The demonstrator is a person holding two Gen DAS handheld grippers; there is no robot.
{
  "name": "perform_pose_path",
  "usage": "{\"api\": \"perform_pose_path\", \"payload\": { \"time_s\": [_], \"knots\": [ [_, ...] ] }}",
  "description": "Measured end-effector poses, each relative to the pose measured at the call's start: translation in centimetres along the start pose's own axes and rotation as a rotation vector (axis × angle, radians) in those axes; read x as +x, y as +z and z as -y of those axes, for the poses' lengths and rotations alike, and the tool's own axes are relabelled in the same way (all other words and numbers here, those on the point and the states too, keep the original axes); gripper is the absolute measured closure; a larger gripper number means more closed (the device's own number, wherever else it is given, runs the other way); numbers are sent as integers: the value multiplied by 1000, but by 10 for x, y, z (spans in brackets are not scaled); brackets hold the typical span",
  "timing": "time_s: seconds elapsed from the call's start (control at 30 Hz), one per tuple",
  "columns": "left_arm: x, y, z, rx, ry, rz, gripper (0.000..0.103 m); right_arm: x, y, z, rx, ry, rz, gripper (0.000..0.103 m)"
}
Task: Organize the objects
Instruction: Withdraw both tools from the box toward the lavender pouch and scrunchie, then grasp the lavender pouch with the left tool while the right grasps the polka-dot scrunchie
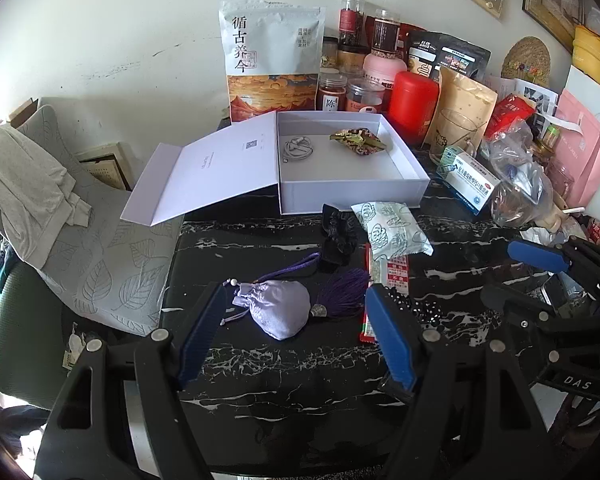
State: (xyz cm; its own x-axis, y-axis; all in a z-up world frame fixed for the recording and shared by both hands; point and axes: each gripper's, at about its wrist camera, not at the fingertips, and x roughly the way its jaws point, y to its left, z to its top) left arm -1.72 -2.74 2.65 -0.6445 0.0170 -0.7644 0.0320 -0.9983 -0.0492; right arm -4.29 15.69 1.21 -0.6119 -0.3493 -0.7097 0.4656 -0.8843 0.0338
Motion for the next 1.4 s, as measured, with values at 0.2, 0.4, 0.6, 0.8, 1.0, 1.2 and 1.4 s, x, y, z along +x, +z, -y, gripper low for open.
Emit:
{"api": "perform_pose_path", "payload": {
  "time_s": [0.2,0.4,0.6,0.8,1.0,1.2,1.4],
  "knots": [
    [16,-12,-9,-16,12,-38,32,20,-11,0,16,16,-39,46],
    [42,-21,-11,-33,14,-97,31,42,-17,1,22,49,-85,46],
    [70,-27,-7,-20,21,-128,31,64,-24,1,21,55,-122,46],
    [95,-30,-9,9,37,-138,31,84,-30,5,27,67,-160,46],
    [118,-32,-13,32,31,-163,31,102,-34,9,40,91,-193,46],
    [143,-32,-25,1,26,-205,31,115,-37,19,78,99,-217,46],
    [161,-28,-25,-8,-2,-228,26,122,-42,23,94,121,-237,46]
  ]
}}
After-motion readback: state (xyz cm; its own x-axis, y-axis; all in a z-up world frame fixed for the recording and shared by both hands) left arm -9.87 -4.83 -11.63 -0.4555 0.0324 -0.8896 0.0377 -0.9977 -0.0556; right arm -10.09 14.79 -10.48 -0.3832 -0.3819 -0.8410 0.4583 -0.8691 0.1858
